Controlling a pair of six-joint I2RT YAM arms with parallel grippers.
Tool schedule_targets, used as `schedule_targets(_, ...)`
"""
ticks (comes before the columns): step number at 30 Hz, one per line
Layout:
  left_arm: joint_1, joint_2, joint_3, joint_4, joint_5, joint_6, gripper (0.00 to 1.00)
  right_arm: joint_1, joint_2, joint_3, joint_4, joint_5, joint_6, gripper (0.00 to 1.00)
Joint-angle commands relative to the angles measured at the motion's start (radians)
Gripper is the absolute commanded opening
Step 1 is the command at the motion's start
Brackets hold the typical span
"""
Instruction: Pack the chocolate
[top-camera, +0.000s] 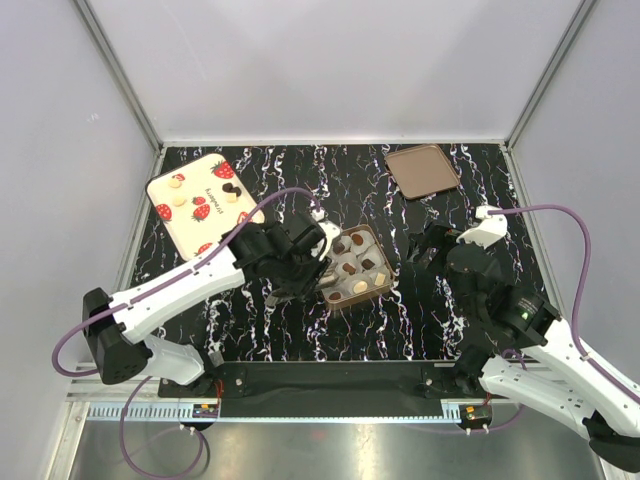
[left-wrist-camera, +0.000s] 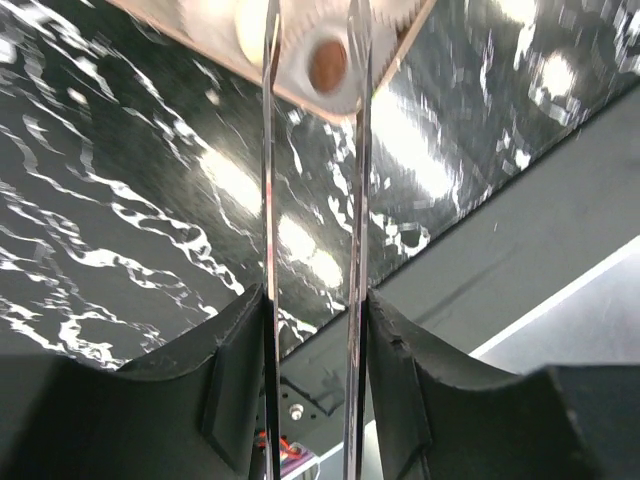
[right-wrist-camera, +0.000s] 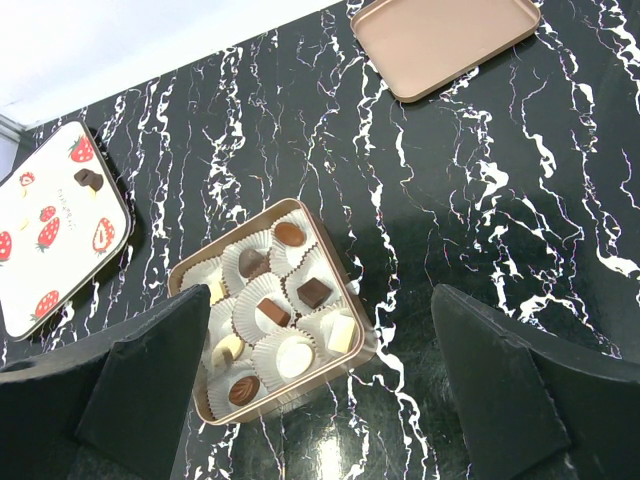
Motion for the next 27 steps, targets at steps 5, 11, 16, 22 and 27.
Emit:
schedule_targets(5, 0.045, -0.036, 0.157, 0.034, -0.152, -0.077, 0.46, -0.007, -0.019, 0.039, 0.004, 0.008, 0.016, 1.00)
schedule_targets(11, 0.179, -0.042, 0.130, 0.083, -0.256, -0.174, 0.46, -0.007, -0.034, 0.034, -0.008, -0.006, 0.031, 1.00)
schedule_targets(16, 0.245, -0.079, 0.059, 0.155, -0.288, -0.235, 0.47, -0.007, -0.047, 0.034, -0.024, -0.010, 0.034, 1.00)
schedule_targets(22, 0.246, -0.120, -0.092, 0.159, -0.341, -0.327, 0.50, -0.007, -0.061, 0.026, -0.028, -0.006, 0.033, 1.00)
schedule_targets(27, 0.246, -0.200, -0.272, 0.251, -0.322, -0.406, 0.50, -0.007, -0.054, 0.023, -0.019, -0.013, 0.034, 1.00)
